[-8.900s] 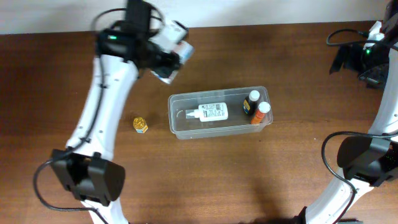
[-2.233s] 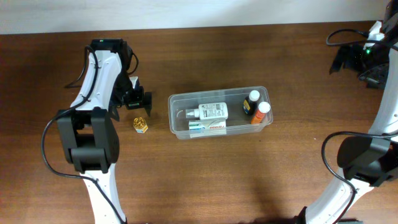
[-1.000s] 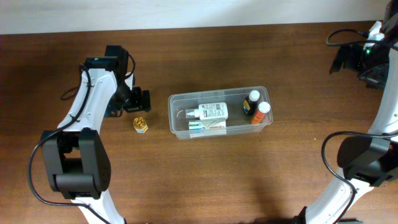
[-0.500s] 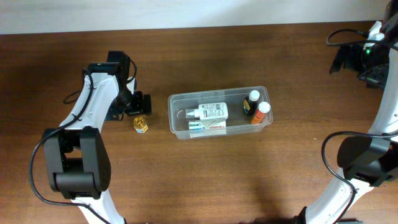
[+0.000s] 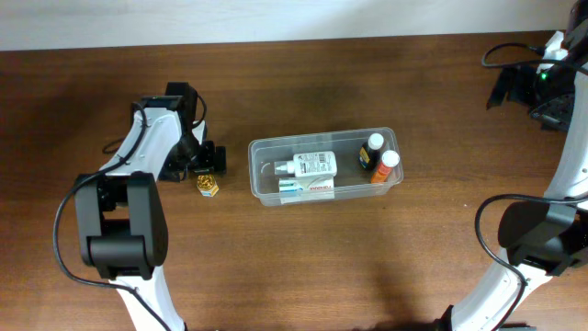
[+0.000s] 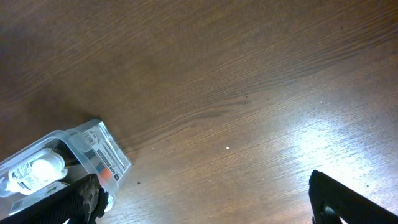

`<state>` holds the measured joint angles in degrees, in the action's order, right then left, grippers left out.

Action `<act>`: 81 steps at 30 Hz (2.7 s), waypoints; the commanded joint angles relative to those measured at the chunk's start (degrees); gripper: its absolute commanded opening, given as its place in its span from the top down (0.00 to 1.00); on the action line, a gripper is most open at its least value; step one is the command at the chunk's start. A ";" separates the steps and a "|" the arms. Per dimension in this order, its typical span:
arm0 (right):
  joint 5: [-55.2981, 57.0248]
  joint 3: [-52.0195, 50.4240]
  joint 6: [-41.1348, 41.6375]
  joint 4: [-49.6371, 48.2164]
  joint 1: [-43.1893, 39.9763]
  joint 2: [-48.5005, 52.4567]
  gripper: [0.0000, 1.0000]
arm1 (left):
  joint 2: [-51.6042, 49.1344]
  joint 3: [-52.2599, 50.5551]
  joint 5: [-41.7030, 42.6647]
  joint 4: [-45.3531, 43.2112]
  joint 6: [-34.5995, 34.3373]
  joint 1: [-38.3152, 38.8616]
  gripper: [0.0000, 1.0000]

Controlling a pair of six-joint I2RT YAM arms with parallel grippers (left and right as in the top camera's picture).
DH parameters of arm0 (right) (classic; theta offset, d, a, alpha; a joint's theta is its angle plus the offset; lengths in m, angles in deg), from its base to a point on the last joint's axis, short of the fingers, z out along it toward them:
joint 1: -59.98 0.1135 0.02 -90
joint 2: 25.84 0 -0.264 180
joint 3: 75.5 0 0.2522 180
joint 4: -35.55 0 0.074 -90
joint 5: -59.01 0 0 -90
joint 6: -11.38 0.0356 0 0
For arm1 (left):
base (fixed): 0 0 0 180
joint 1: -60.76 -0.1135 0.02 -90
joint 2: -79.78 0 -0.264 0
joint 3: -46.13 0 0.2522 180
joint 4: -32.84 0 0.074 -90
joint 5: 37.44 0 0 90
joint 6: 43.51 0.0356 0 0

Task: Pack container
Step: 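Lower the left gripper over the small gold-lidded jar, then close the left gripper on the jar and grasp it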

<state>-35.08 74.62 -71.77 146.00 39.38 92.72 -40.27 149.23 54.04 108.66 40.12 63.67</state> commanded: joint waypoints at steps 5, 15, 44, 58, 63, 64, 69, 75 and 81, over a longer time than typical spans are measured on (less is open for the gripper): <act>0.11 -0.24 -0.17 -0.02 -0.44 -1.07 0.02 | -2.10 -0.50 -0.39 -0.15 1.44 -0.28 0.01; 0.11 -0.24 -0.15 -0.02 -0.44 -1.07 0.02 | -2.10 -0.55 -0.39 0.28 1.42 1.79 0.01; 0.11 -0.24 -0.15 -0.02 -0.44 -1.07 0.02 | -2.10 -3.80 -1.49 -0.35 0.17 2.49 0.02; 0.11 -0.24 -0.15 -0.02 -0.44 -1.07 0.02 | -2.10 -3.80 -1.46 -1.66 -0.31 2.49 0.22; 0.11 -0.24 -0.17 -0.02 -0.44 -1.07 0.02 | -2.10 -3.80 -1.42 -1.66 -0.48 2.49 0.29; 0.11 -0.24 -0.15 -0.02 -0.44 -1.07 0.02 | -2.10 -3.80 -1.42 -1.64 -0.48 2.49 0.31; 0.11 -0.24 -0.15 -0.02 -0.44 -1.07 0.02 | -2.10 -3.80 -1.42 -1.64 -0.48 2.49 0.35; 0.11 -0.24 -0.15 -0.02 -0.44 -1.07 0.02 | -2.10 -3.80 -1.42 -1.64 -0.50 2.51 0.44; 0.11 -0.24 -0.17 -0.02 -0.44 -1.07 0.02 | -2.10 -3.80 -1.27 -1.51 -0.96 2.51 0.46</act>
<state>-35.08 74.62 -71.72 146.00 39.38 92.72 -41.74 146.02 53.12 107.15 39.75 66.43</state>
